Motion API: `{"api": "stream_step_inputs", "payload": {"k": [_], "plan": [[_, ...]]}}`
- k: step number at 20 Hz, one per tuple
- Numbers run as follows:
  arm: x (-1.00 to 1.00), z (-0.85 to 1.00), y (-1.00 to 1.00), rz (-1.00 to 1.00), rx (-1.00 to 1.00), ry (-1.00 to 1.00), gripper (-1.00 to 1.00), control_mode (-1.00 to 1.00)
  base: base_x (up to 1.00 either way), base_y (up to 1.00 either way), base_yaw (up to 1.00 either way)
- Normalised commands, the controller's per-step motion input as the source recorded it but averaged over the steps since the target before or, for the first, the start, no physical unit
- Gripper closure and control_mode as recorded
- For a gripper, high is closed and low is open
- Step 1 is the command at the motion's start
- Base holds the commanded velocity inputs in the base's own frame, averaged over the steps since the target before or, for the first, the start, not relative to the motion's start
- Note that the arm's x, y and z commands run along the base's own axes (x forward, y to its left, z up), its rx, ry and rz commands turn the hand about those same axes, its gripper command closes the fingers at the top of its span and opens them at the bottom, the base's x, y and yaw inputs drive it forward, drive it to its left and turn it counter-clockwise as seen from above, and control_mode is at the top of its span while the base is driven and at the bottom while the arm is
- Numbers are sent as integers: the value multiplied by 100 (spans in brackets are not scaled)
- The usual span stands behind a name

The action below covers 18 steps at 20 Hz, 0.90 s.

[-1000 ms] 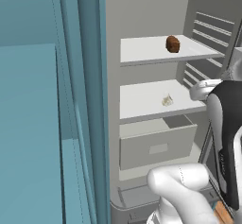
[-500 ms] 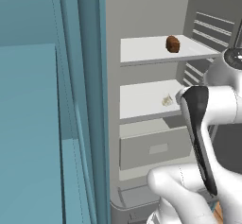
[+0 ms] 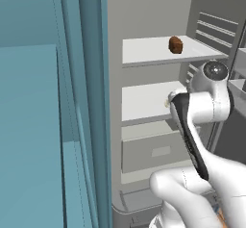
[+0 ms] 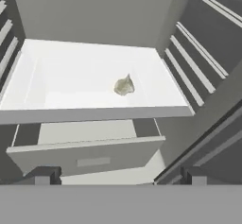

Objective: Retrieve the bottle and the shaker from the cabinet and place them next to the mixing bowl on the counter. Then add garlic from the fridge to the mixing bowl.

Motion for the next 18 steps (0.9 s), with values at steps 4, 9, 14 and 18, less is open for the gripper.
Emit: {"api": "stream_step_inputs", "payload": {"k": [4,9,14,18], "plan": [[78,-7,-48,1,4,10,-100,-100,0,0,0],[38,-38,-3,1,6,6,-100,-100,0,0,0],[29,-46,0,1,4,4,-100,-100,0,0,0],[62,-48,-5,0,0,10,-100,-100,0,0,0]]}}
